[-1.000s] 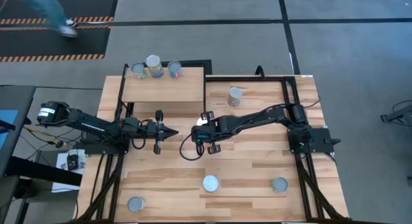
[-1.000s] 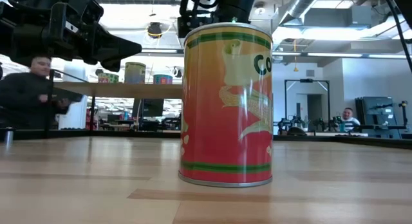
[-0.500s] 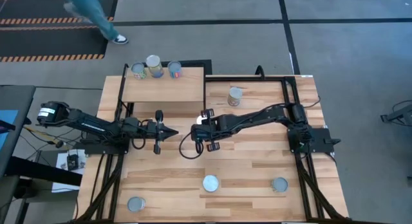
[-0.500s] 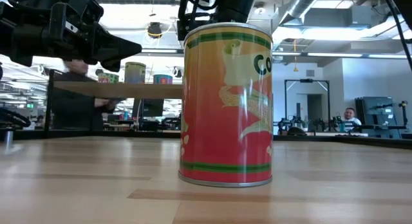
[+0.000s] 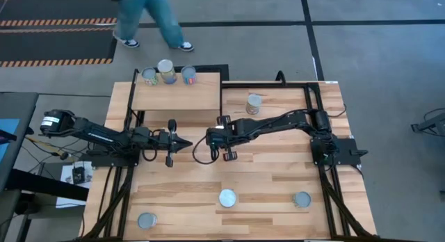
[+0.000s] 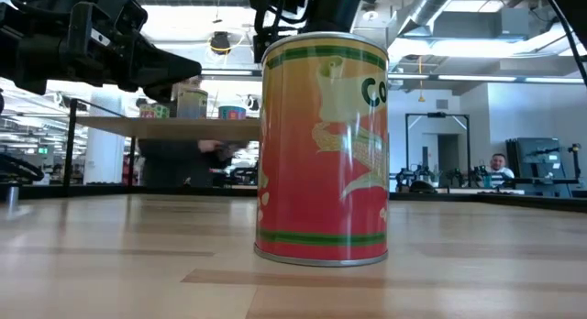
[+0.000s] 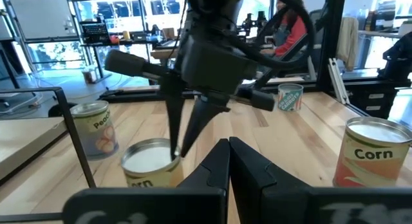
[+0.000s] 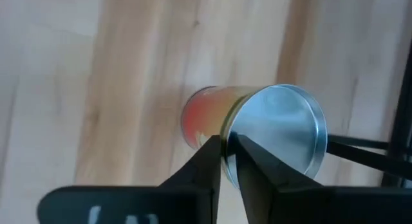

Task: Pick and place cans onto a shelf
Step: Put the right orange can on the shelf

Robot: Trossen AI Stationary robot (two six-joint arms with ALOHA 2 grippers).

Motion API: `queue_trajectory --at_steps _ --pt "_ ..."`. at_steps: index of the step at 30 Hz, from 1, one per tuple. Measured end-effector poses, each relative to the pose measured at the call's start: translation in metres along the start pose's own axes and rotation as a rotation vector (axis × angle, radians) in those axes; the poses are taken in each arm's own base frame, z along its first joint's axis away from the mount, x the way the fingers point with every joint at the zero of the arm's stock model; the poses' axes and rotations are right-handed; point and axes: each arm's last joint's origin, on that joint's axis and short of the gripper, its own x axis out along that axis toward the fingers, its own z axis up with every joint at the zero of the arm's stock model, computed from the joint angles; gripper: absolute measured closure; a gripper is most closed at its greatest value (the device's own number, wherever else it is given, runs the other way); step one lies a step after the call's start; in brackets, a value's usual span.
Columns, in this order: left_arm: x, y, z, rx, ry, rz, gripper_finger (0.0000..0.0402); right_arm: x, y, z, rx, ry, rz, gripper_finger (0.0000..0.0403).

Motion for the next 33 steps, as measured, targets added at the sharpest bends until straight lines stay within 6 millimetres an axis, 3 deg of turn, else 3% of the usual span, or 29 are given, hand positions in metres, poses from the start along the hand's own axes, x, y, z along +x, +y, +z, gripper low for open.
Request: queue_trajectory --at_steps 10,22,26,33 --pt "0.000 0.000 0.000 0.000 0.000 -0.002 0.0401 0.002 -0.007 -0.001 0.021 0.000 -0.007 0.0333" --pt "0.000 0.000 0.000 0.000 -0.001 -0.002 0.0401 0.003 -0.009 -0.001 0.052 -0.007 0.008 0.0261" --pt "0.000 0.000 0.000 0.000 -0.003 -0.002 0.0401 0.004 -0.011 -0.002 0.073 -0.006 0.027 0.0278" --pt "0.000 0.000 0.001 -0.005 -0.009 -0.001 0.0401 0.004 -0.016 -0.003 0.103 -0.027 0.120 0.0348"
